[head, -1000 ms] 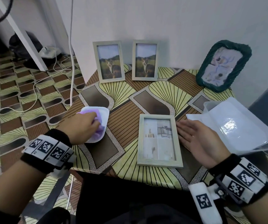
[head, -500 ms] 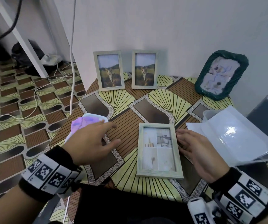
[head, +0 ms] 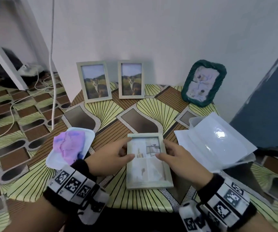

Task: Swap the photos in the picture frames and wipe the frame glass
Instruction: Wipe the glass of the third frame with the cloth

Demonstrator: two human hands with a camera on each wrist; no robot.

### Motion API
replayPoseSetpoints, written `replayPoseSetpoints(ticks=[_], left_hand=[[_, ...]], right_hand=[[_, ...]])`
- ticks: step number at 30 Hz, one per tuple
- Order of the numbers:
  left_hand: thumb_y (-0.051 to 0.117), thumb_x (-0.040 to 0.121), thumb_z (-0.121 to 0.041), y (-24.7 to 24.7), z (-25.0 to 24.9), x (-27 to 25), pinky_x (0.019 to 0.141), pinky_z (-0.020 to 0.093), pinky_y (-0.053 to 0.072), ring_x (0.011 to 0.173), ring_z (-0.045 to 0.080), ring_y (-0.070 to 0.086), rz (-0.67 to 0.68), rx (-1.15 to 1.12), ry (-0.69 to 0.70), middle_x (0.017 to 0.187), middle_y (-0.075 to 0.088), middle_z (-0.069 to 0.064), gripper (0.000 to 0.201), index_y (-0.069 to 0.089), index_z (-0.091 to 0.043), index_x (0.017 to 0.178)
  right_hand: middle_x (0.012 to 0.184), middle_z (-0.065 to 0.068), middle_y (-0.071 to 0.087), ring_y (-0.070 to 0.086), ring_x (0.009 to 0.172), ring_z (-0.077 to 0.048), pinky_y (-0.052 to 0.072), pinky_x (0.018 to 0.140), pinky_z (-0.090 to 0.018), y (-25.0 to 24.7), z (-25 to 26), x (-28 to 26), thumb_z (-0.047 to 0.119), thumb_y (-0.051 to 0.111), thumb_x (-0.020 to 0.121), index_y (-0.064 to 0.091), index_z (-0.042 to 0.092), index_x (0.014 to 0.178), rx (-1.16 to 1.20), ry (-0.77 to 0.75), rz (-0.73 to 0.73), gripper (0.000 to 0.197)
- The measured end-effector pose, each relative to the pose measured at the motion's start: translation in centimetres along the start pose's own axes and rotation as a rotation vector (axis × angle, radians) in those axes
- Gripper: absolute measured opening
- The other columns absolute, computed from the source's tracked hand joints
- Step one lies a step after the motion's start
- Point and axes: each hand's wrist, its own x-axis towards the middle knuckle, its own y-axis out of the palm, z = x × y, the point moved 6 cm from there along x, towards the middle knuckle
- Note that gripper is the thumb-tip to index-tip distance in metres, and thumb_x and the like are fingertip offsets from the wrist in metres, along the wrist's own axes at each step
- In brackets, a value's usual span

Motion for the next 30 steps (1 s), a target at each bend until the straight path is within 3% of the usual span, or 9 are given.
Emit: replayPoseSetpoints(ticks=[3, 7, 9, 12, 15, 19, 25, 30], left_hand=[[0.061, 0.094, -0.013, -0.2, 0.0, 0.0, 0.078, 0.013, 0.052, 0.098, -0.010, 0.063, -0.066, -0.352, -0.018, 0.122, 0.055, -0.022, 0.059, 0.036, -0.019, 0.147], [0.054, 0.094, 0.003, -1.8, -1.1, -0.5, 0.082, 0.019, 0.054, 0.108, 0.003, 0.065, -0.228, -0.600, 0.067, 0.136, 0.054, -0.014, 0.056, 0.041, -0.020, 0.144], [0.051, 0.094, 0.004, -2.5, -2.3, -0.8, 0.082, 0.023, 0.055, 0.111, 0.012, 0.065, -0.232, -0.779, 0.120, 0.137, 0.057, -0.007, 0.054, 0.046, -0.023, 0.141], [0.050, 0.092, 0.002, -4.0, -4.8, -1.5, 0.084, 0.032, 0.057, 0.116, 0.020, 0.063, -0.221, -0.994, 0.250, 0.138, 0.057, -0.009, 0.051, 0.052, -0.023, 0.137], [0.054, 0.088, -0.001, -5.8, -7.3, -2.2, 0.090, 0.045, 0.055, 0.115, 0.031, 0.063, -0.246, -0.994, 0.349, 0.142, 0.052, -0.013, 0.056, 0.048, -0.021, 0.140], [0.058, 0.084, -0.003, -7.1, -10.1, -2.8, 0.096, 0.048, 0.050, 0.119, 0.032, 0.061, -0.280, -0.928, 0.414, 0.143, 0.052, -0.011, 0.061, 0.046, -0.022, 0.141], [0.055, 0.086, 0.004, -6.9, -11.7, -2.8, 0.098, 0.048, 0.049, 0.121, 0.031, 0.059, -0.231, -0.926, 0.420, 0.144, 0.051, -0.011, 0.064, 0.042, -0.021, 0.144], [0.053, 0.086, 0.002, -6.5, -11.2, -2.3, 0.088, 0.036, 0.056, 0.122, 0.021, 0.059, -0.163, -1.033, 0.361, 0.140, 0.055, -0.010, 0.059, 0.047, -0.018, 0.141]], right_hand=[[0.109, 0.010, 0.073, 0.068, 0.104, -0.012, 0.054, 0.077, -0.023, -0.2, 0.1, 0.0, 0.020, 0.055, 0.098, 0.069, 0.035, 0.110, 0.255, 0.016, -0.080, 0.023], [0.120, -0.007, 0.069, 0.065, 0.112, -0.028, 0.055, 0.094, -0.049, -0.9, 1.1, -0.1, 0.011, 0.057, 0.098, 0.068, 0.037, 0.119, 0.527, -0.044, -0.197, 0.035], [0.116, -0.014, 0.070, 0.067, 0.108, -0.032, 0.058, 0.089, -0.049, -1.5, 1.8, -0.1, 0.007, 0.056, 0.098, 0.063, 0.042, 0.122, 0.615, -0.081, -0.228, 0.043], [0.122, -0.015, 0.067, 0.067, 0.110, -0.031, 0.059, 0.087, -0.046, -2.7, 3.5, -0.2, 0.001, 0.056, 0.096, 0.057, 0.029, 0.137, 0.761, -0.197, -0.230, 0.049], [0.131, -0.014, 0.062, 0.064, 0.115, -0.031, 0.058, 0.084, -0.040, -4.0, 5.6, -0.1, -0.003, 0.054, 0.094, 0.054, 0.014, 0.138, 0.956, -0.303, -0.201, 0.047], [0.129, -0.019, 0.064, 0.066, 0.112, -0.031, 0.059, 0.078, -0.036, -5.0, 7.9, -0.2, -0.005, 0.049, 0.095, 0.053, 0.001, 0.135, 1.162, -0.293, -0.059, 0.040], [0.130, -0.011, 0.065, 0.068, 0.104, -0.026, 0.059, 0.073, -0.038, -6.1, 8.5, -0.9, 0.005, 0.050, 0.097, 0.051, 0.016, 0.138, 1.101, -0.191, 0.005, 0.043], [0.135, -0.014, 0.061, 0.064, 0.105, -0.026, 0.061, 0.071, -0.036, -6.1, 8.5, -1.8, 0.012, 0.051, 0.097, 0.050, 0.023, 0.136, 1.123, -0.138, 0.096, 0.041]])
